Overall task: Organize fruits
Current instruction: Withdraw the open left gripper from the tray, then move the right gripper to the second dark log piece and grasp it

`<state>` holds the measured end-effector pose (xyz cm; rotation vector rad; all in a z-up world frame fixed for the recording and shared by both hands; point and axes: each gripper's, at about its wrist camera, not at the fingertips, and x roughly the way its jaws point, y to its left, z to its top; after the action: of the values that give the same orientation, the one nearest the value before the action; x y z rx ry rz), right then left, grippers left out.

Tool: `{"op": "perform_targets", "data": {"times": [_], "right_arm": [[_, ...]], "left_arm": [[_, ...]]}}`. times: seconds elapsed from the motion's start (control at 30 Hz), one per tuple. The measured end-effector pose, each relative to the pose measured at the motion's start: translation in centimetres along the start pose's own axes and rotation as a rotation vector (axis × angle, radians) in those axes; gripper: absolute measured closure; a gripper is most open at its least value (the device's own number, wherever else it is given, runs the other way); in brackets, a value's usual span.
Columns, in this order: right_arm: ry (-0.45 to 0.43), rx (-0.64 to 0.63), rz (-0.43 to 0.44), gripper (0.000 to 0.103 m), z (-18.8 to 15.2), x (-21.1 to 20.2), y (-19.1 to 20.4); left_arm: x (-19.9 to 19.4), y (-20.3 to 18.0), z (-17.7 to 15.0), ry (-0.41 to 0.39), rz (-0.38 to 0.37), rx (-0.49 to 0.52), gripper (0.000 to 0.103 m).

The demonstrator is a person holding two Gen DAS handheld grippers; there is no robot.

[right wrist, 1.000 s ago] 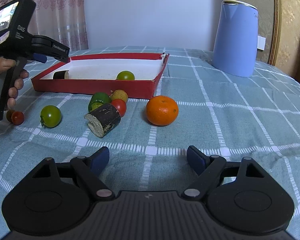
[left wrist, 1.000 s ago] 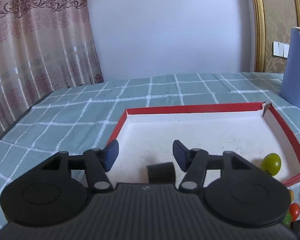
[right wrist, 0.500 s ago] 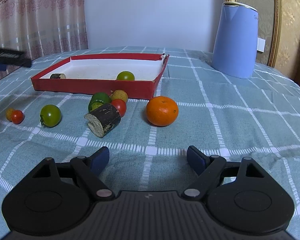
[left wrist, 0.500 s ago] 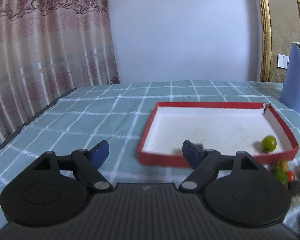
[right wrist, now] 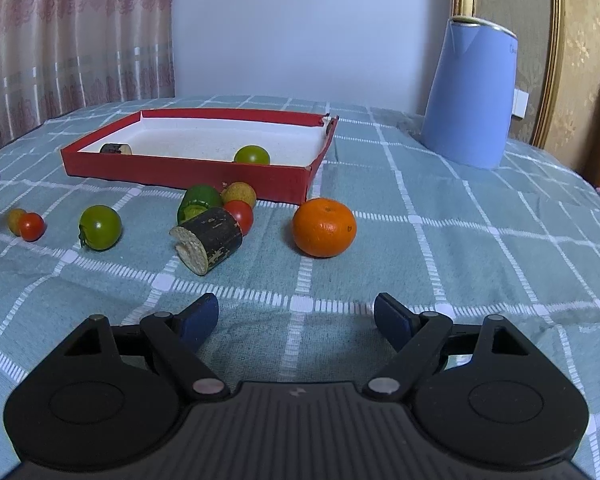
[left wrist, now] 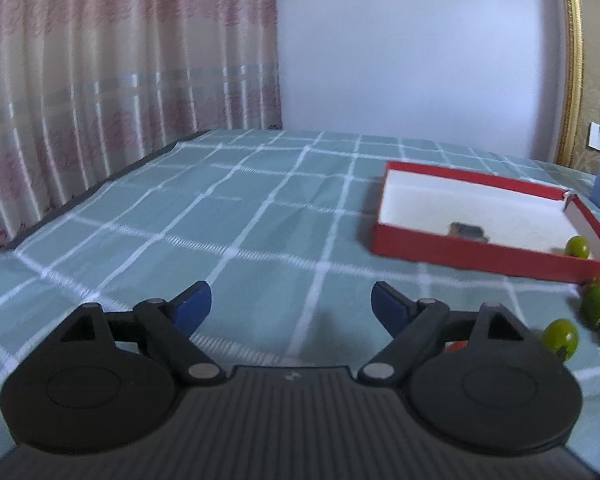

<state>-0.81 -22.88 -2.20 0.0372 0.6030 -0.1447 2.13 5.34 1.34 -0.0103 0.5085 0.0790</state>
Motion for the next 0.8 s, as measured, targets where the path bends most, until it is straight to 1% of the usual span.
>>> {"op": "perform_targets", "data": {"times": [0.1, 0.2, 0.37, 0.43, 0.5, 0.57, 0.63, 0.73, 0.8], "right_arm": [[-0.020, -0.021, -0.010, 0.018, 0.0, -0.3, 0.3], [-0.061, -0.062, -0.001, 0.018, -0.1, -1.0, 1.0], [-0.068, -0.105, 0.011, 0.019, 0.4, -0.9, 2.0], [-0.069, -0.112, 0.035, 0.025, 0.6, -0.9, 2.4], [-0.067, -0.109, 0.058, 0.028, 0.9, -0.7, 2.8], [-0.050, -0.110, 0.083, 0.044, 1.3, -0.3, 3.2], [-0.026, -0.115, 0.079, 0.044, 1.8, 0.3, 3.6], [-0.022, -0.102, 0.062, 0.043, 2.3, 1.1, 3.9], [-0.002, -0.083, 0.069, 0.042, 2.7, 1.8, 3.9]], "left_arm": [[0.3, 1.1, -0.6, 0.008, 0.007, -0.025, 0.016], [0.7, 1.8, -1.0, 0.021, -0.005, -0.054, 0.016], [0.6, 1.6, -1.2, -0.005, -0.009, -0.048, 0.013], [0.4, 1.6, -1.2, -0.015, -0.019, -0.044, 0.012], [0.5, 1.6, -1.1, -0.015, -0.022, -0.048, 0.011], [0.5, 1.8, -1.1, -0.010, -0.031, -0.062, 0.011], [0.5, 2.0, -1.1, -0.006, -0.040, -0.077, 0.011], [0.5, 2.3, -1.1, -0.006, -0.052, -0.090, 0.011], [0.5, 2.3, -1.1, -0.006, -0.061, -0.092, 0.011]]}}
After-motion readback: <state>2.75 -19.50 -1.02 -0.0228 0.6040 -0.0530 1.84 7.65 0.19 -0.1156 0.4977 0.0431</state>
